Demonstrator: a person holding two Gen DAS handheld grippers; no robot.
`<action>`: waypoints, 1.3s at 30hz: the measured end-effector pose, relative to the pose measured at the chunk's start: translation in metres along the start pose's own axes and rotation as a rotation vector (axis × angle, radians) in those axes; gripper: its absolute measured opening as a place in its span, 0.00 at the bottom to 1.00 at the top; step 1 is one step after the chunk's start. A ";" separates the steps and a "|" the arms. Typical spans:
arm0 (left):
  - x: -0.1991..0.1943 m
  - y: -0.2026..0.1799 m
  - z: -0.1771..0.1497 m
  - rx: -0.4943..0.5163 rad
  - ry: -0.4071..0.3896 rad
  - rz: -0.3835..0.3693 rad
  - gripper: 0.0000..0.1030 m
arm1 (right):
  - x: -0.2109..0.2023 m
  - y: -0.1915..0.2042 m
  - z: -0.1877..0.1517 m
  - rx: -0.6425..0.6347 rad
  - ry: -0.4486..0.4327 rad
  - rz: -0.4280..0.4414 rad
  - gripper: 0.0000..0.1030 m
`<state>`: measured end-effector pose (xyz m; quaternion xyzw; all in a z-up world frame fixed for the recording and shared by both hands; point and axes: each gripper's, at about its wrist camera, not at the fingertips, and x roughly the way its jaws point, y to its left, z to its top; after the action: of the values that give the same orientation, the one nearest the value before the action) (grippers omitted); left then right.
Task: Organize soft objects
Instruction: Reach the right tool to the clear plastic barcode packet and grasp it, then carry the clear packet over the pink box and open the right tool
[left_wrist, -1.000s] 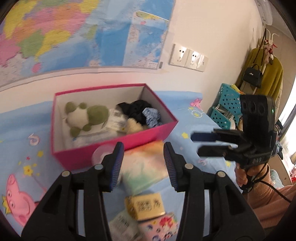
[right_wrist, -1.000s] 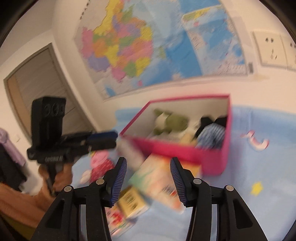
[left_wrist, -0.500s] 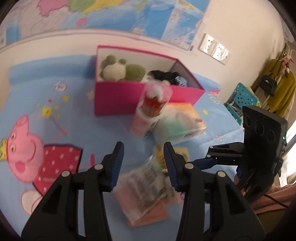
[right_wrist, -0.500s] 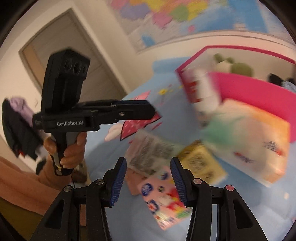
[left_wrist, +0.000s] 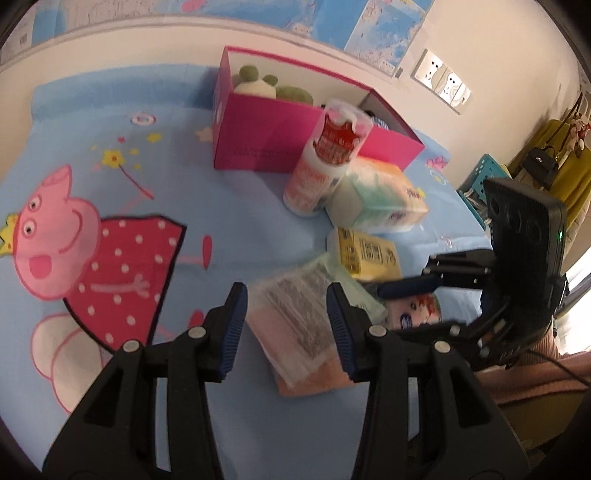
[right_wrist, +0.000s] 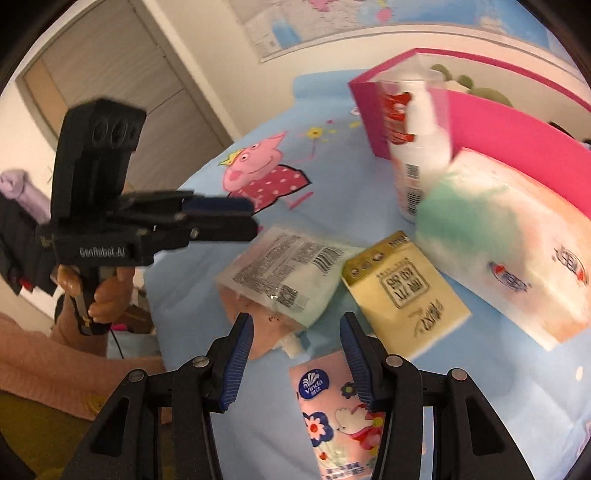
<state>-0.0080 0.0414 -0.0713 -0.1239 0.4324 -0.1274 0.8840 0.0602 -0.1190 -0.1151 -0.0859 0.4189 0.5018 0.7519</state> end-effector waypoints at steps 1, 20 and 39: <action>0.002 0.002 -0.003 -0.004 0.009 -0.006 0.45 | 0.000 -0.003 0.001 0.005 -0.002 -0.001 0.49; 0.013 0.032 -0.021 -0.128 0.075 -0.168 0.35 | 0.027 -0.017 0.012 0.180 -0.049 0.051 0.25; -0.038 -0.005 0.015 0.008 -0.088 -0.110 0.33 | -0.024 0.007 0.027 0.028 -0.223 0.004 0.14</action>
<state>-0.0195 0.0513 -0.0331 -0.1492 0.3851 -0.1721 0.8943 0.0658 -0.1176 -0.0790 -0.0181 0.3398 0.5036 0.7941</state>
